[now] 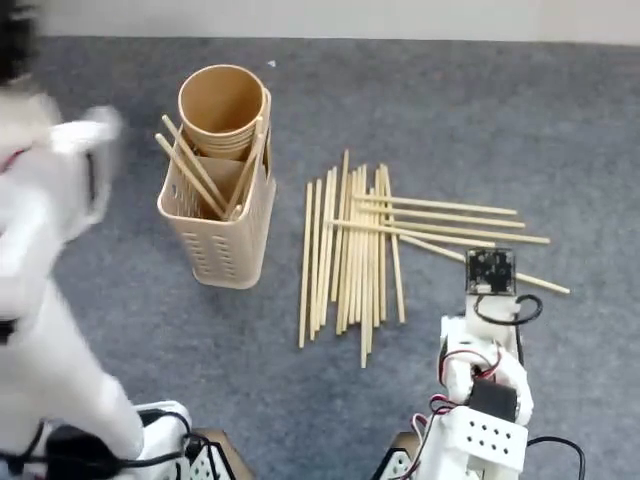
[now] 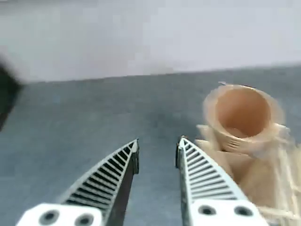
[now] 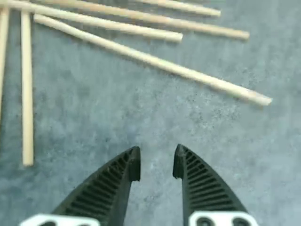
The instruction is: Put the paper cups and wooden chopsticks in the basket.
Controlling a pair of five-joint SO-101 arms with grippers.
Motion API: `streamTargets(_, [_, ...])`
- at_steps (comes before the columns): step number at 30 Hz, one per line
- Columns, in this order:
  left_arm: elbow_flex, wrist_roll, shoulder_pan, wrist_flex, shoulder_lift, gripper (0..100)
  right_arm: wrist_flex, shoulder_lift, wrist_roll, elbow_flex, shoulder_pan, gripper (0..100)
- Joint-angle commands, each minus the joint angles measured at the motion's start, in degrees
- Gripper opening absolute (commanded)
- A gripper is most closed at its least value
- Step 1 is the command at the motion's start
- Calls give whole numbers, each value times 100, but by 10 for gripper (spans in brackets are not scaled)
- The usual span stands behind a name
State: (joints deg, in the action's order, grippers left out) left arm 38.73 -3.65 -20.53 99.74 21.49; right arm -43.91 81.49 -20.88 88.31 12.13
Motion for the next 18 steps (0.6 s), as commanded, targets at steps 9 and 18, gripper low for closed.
streamTargets(9, [-2000,738,-1455,-510,-1727,165,-2202,-5218,-4123,-6448,-646,134])
streamTargets(18, [-2193,422,-1341,-1231,-3495,165,-2580,-9042,-5178,-8752,-1270,138])
